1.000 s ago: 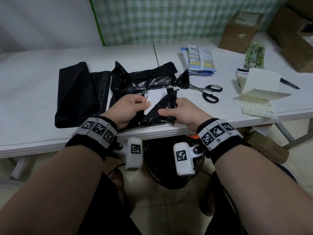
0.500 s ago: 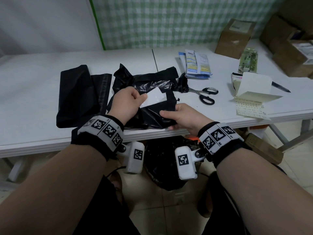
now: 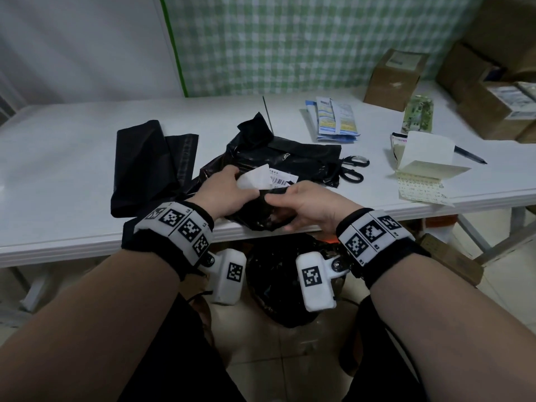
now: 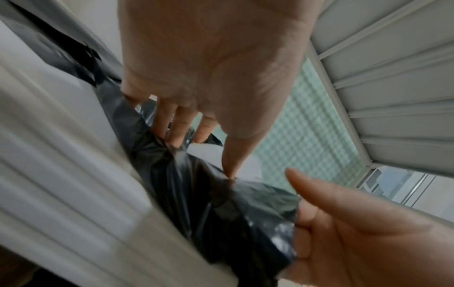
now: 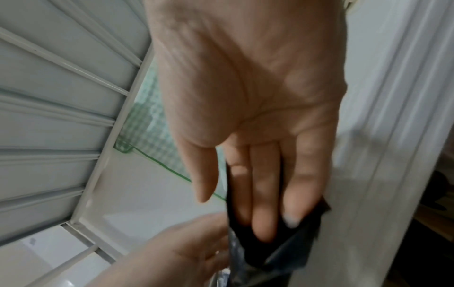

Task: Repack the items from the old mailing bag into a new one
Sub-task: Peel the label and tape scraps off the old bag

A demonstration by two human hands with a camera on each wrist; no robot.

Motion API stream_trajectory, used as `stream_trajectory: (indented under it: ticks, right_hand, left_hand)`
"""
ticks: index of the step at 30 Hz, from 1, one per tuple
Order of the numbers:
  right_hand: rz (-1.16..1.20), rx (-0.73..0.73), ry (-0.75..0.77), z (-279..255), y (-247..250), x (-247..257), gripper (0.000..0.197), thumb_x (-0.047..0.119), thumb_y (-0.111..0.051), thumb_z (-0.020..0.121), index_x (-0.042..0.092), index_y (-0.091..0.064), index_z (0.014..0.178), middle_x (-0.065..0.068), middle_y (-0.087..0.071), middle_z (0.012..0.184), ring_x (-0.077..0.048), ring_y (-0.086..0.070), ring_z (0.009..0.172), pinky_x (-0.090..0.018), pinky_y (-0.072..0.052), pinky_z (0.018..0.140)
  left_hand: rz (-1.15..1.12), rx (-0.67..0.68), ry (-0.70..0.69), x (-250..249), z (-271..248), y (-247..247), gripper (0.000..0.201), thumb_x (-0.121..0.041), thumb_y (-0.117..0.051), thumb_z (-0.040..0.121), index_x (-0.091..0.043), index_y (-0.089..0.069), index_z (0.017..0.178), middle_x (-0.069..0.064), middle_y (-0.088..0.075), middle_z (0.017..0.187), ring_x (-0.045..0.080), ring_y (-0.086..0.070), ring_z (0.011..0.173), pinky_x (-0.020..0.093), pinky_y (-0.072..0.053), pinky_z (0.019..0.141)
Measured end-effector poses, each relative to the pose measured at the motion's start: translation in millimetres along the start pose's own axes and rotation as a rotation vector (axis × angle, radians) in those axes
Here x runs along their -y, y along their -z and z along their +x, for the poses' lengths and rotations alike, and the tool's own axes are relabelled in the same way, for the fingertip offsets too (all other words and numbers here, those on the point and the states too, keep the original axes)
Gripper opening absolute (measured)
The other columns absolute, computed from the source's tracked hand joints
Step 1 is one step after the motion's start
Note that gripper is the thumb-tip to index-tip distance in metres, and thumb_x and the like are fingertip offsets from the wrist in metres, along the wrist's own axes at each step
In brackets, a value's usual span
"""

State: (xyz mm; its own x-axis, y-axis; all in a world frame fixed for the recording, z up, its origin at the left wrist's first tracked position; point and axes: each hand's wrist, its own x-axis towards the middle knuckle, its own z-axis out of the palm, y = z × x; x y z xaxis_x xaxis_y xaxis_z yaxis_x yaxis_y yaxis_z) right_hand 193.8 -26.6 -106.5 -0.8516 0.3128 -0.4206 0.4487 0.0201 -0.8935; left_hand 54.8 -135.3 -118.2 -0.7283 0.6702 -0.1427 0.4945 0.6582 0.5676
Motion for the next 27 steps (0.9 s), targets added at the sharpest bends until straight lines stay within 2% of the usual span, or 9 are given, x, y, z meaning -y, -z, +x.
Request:
stream_trajectory:
  ticks: [2, 4, 6, 9, 13, 18, 20, 23, 27]
  right_hand:
    - [-0.169, -0.229, 0.055, -0.3, 6.3, 4.2, 0.038, 0.039, -0.066, 0.084, 0.013, -0.055, 0.058, -0.004, -0.059, 0.059, -0.014, -0.05, 0.051, -0.02, -0.042, 0.045]
    - [-0.295, -0.509, 0.152, 2.9, 15.6, 6.7, 0.048, 0.044, -0.071, 0.077, 0.016, -0.042, 0.05, 0.0, -0.046, 0.05, -0.016, -0.041, 0.049, -0.026, -0.036, 0.053]
    - [-0.335, -0.643, 0.231, 5.1, 20.3, 10.4, 0.044, 0.045, -0.074, 0.072, 0.018, -0.044, 0.055, 0.003, -0.046, 0.055, -0.016, -0.046, 0.057, -0.03, -0.039, 0.062]
    - [-0.409, -0.544, 0.249, 9.3, 15.0, 19.2, 0.032, 0.045, -0.077, 0.07, 0.019, -0.064, 0.085, 0.007, -0.061, 0.079, -0.013, -0.058, 0.08, -0.029, -0.047, 0.077]
    - [-0.652, -0.311, 0.177, 20.7, -2.4, 25.8, 0.055, 0.045, -0.074, 0.074, 0.015, -0.063, 0.118, -0.002, -0.064, 0.117, -0.016, -0.058, 0.11, -0.026, -0.044, 0.094]
    - [-0.811, -0.246, 0.153, 36.0, -20.4, 21.9, 0.015, 0.03, -0.069, 0.08, 0.016, -0.069, 0.085, 0.002, -0.06, 0.08, -0.012, -0.053, 0.081, -0.022, -0.04, 0.063]
    - [-0.824, -0.233, 0.139, 42.1, -25.4, 18.1, 0.017, 0.025, -0.067, 0.081, 0.02, -0.059, 0.067, 0.004, -0.055, 0.069, -0.012, -0.05, 0.078, -0.02, -0.036, 0.055]
    - [-0.814, -0.227, 0.114, 50.0, -29.1, 13.0, 0.006, 0.022, -0.067, 0.078, 0.016, -0.065, 0.077, 0.002, -0.059, 0.073, -0.014, -0.053, 0.079, -0.023, -0.044, 0.067]
    - [-0.723, -0.205, 0.139, 56.7, -30.6, 9.1, 0.02, 0.038, -0.065, 0.079, 0.019, -0.062, 0.076, 0.002, -0.063, 0.072, -0.013, -0.057, 0.073, -0.026, -0.047, 0.071]
  left_hand:
    - [0.023, 0.096, 0.022, 3.2, 0.1, -2.1, 0.079, -0.061, -0.058, 0.066, -0.013, -0.048, 0.128, 0.008, -0.059, 0.123, 0.025, -0.057, 0.111, 0.039, -0.047, 0.096]
    - [0.087, 0.164, 0.034, 10.1, 4.3, -8.3, 0.103, -0.079, -0.046, 0.049, -0.017, -0.046, 0.131, 0.005, -0.054, 0.131, 0.024, -0.051, 0.119, 0.041, -0.043, 0.102]
    - [0.205, 0.205, 0.072, 12.4, 7.0, -11.7, 0.112, -0.085, -0.042, 0.052, -0.016, -0.035, 0.139, 0.006, -0.037, 0.144, 0.028, -0.034, 0.134, 0.048, -0.034, 0.109]
    - [0.347, 0.264, 0.078, 10.6, 3.3, -12.3, 0.107, -0.073, -0.05, 0.071, -0.013, -0.007, 0.149, 0.006, -0.004, 0.158, 0.034, -0.003, 0.145, 0.056, -0.02, 0.113]
    - [0.446, 0.328, 0.027, 11.3, 2.0, -10.4, 0.113, -0.067, -0.056, 0.073, -0.013, 0.008, 0.149, 0.003, 0.012, 0.158, 0.032, 0.008, 0.146, 0.059, -0.014, 0.114]
    - [0.435, 0.314, 0.04, 11.7, -2.1, -10.1, 0.121, -0.078, -0.05, 0.068, -0.012, 0.012, 0.148, 0.002, 0.016, 0.158, 0.025, 0.01, 0.146, 0.058, -0.007, 0.115]
    - [0.426, 0.277, 0.058, 12.0, -2.8, -11.0, 0.122, -0.081, -0.046, 0.067, -0.011, 0.013, 0.148, 0.002, 0.016, 0.158, 0.023, 0.01, 0.146, 0.057, -0.004, 0.115]
    - [0.452, 0.246, 0.072, 16.2, -2.7, -15.8, 0.128, -0.08, -0.051, 0.064, -0.009, 0.015, 0.147, 0.003, 0.017, 0.158, 0.022, 0.012, 0.146, 0.056, 0.0, 0.116]
    - [0.472, 0.239, 0.062, 22.9, -1.0, -20.2, 0.128, -0.085, -0.044, 0.063, -0.01, 0.017, 0.147, 0.003, 0.021, 0.157, 0.019, 0.017, 0.145, 0.054, 0.006, 0.115]
